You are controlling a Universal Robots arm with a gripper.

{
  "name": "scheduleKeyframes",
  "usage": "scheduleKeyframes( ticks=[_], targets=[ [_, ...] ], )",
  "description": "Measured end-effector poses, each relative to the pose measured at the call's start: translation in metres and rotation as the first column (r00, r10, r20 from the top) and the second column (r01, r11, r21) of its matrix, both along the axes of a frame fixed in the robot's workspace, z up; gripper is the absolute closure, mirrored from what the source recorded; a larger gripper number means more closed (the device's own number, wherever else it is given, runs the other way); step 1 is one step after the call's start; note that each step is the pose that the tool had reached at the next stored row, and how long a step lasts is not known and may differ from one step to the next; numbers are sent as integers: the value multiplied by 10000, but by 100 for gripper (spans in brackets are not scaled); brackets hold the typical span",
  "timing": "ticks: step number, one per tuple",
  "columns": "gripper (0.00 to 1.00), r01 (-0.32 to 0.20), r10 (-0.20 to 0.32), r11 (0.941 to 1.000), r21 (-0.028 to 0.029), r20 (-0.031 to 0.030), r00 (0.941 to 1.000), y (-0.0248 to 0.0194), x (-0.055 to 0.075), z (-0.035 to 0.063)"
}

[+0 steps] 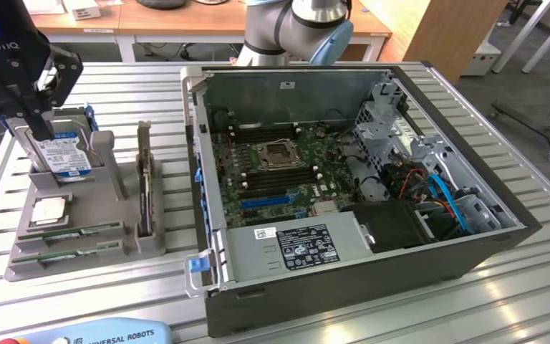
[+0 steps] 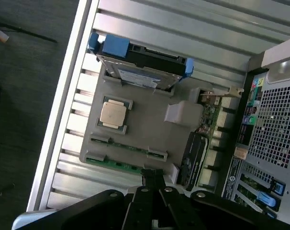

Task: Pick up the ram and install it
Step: 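Pick up the ram and move it above insertion slot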

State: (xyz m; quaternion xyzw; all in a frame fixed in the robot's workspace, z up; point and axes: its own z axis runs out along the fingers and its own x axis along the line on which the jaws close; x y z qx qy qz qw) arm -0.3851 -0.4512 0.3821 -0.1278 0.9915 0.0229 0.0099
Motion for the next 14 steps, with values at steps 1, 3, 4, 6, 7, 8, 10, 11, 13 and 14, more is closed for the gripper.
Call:
scheduleKeyframes(
  ticks=[1, 3, 4, 6, 7, 8, 10, 11, 13, 14],
  targets=[
    [90, -168, 168, 9999, 0, -1, 9999, 0, 0, 0],
    [90, -481, 481, 9988, -1, -1, 9988, 0, 0, 0],
    [90, -604, 604, 9982, -1, 0, 9982, 0, 0, -1],
    [90, -812, 812, 9967, -2, -1, 9967, 0, 0, -1],
    [90, -901, 901, 9959, -2, -1, 9959, 0, 0, -1],
    [90, -984, 984, 9951, -4, -2, 9951, 0, 0, -1],
    [90, -1143, 1143, 9934, -6, -1, 9934, 0, 0, -1],
    [90, -1212, 1212, 9926, -7, -1, 9926, 0, 0, -1],
    [90, -1334, 1334, 9911, -10, -1, 9911, 0, 0, -1],
    [90, -1395, 1395, 9902, -11, -2, 9902, 0, 0, -1]
  ],
)
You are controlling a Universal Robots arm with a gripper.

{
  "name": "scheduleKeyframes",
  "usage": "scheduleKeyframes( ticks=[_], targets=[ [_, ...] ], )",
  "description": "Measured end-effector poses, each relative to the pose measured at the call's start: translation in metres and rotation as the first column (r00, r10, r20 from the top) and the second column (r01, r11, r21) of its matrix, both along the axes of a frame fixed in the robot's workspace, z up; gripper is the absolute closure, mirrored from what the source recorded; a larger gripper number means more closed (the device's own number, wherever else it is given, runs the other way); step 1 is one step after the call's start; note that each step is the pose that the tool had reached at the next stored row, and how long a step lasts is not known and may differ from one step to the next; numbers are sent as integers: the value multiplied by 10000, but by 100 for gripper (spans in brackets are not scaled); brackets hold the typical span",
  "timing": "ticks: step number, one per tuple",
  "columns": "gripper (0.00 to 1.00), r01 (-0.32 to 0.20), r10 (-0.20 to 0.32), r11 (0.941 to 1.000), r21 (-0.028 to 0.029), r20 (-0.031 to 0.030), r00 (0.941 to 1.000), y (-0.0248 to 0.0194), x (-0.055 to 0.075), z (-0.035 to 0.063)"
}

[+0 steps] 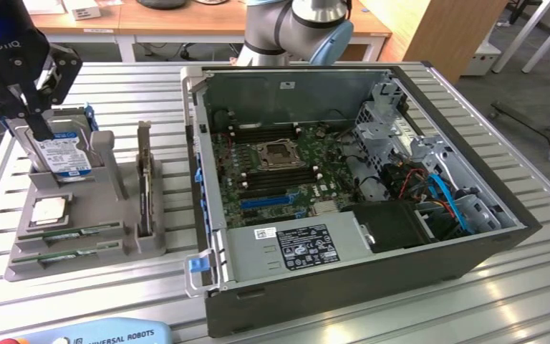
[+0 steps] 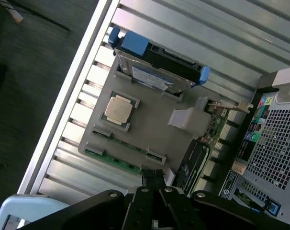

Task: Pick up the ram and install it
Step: 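Pick up the ram and move it above insertion slot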

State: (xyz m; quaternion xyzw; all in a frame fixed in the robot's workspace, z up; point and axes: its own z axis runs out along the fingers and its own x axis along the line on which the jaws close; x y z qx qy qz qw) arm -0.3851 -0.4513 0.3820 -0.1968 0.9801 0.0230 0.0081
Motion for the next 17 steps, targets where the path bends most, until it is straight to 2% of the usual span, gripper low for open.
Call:
scheduleKeyframes(
  ticks=[12, 17],
  targets=[
    [90, -713, 713, 9974, -40, -2, 9975, 0, 1, -1],
    [90, -1146, 1146, 9934, -53, -2, 9934, 1, 0, -2]
  ],
)
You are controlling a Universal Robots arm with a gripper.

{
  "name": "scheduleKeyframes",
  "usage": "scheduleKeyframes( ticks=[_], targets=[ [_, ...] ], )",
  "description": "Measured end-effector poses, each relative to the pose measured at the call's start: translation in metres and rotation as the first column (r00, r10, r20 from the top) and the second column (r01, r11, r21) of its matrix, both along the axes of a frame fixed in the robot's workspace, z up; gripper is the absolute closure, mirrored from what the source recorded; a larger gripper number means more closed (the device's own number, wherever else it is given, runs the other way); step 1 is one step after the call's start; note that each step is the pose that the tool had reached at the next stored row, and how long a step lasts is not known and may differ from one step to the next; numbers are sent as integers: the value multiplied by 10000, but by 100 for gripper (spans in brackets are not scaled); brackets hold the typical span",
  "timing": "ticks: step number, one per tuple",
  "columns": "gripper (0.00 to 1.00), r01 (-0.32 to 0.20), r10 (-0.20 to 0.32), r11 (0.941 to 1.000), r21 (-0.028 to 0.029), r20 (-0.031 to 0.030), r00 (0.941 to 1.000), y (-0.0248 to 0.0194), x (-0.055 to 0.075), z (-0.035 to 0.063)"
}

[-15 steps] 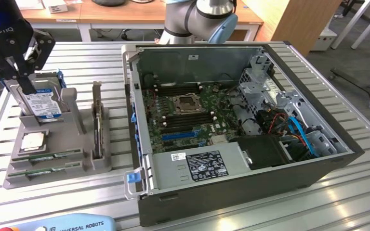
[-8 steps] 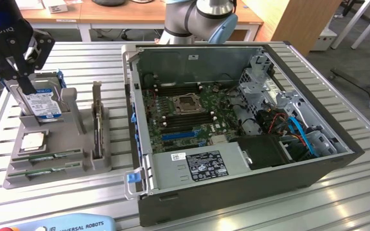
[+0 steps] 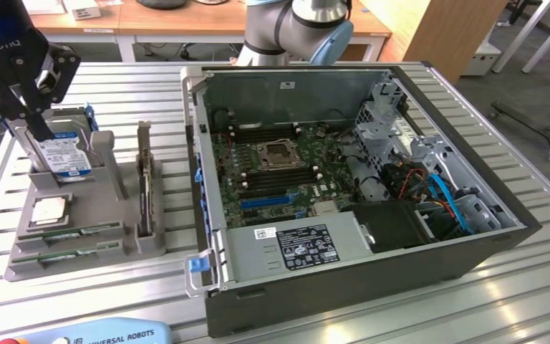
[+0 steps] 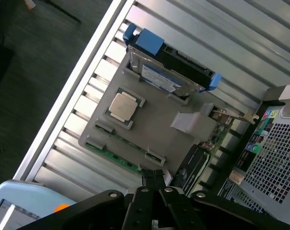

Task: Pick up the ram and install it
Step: 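Pick up the ram and move it above insertion slot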

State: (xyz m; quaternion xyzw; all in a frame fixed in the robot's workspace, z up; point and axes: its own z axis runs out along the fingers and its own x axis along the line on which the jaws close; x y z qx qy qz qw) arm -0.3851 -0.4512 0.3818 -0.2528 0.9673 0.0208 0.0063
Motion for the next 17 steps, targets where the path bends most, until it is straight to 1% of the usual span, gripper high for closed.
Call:
scheduleKeyframes(
  ticks=[6, 8, 10, 13, 15, 17],
  targets=[
    [90, -628, 628, 9980, -8, -1, 9980, 0, 0, 0],
    [90, -827, 827, 9966, -10, -1, 9966, 0, 0, 0],
    [90, -1103, 1103, 9939, -10, -1, 9939, 0, 0, -1],
    [90, -1606, 1606, 9870, -10, -1, 9870, 0, 0, -2],
    [90, -1961, 1961, 9806, -10, -1, 9806, 0, 0, -2],
    [90, -2323, 2323, 9726, -10, -1, 9726, 0, 0, -3]
  ],
)
